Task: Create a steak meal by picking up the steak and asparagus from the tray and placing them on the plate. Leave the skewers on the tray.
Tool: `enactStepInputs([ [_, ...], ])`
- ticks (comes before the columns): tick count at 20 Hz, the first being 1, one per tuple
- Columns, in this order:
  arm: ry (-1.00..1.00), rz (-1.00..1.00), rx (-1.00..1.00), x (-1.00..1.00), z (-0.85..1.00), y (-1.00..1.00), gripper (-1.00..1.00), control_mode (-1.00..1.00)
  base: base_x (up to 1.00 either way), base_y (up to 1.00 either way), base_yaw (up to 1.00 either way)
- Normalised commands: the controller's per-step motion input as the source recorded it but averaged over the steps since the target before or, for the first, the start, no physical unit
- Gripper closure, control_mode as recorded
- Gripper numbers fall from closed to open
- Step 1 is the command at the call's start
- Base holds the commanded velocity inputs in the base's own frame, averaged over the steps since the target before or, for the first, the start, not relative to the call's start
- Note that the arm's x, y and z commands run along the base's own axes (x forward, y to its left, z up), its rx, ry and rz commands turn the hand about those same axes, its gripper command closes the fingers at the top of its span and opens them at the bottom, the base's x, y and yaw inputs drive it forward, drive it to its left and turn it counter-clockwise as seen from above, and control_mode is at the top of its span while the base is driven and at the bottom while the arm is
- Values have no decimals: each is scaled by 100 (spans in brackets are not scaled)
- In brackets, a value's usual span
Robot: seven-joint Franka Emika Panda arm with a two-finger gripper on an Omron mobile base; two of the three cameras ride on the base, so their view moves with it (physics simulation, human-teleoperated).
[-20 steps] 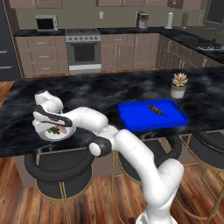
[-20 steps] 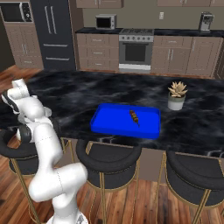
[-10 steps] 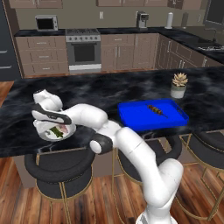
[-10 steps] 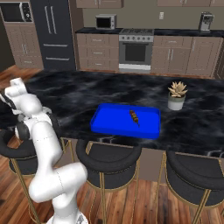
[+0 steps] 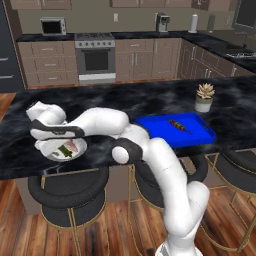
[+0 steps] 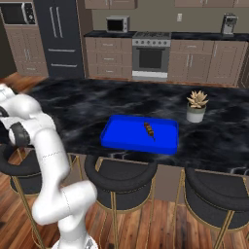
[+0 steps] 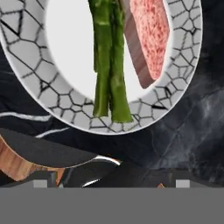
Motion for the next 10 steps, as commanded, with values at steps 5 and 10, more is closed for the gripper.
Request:
enactStepInputs([
  [5, -24, 0, 11, -100, 29, -100, -100, -100, 0, 0, 0],
  [10, -27, 0, 16, -97, 50, -100, -100, -100, 0, 0, 0],
])
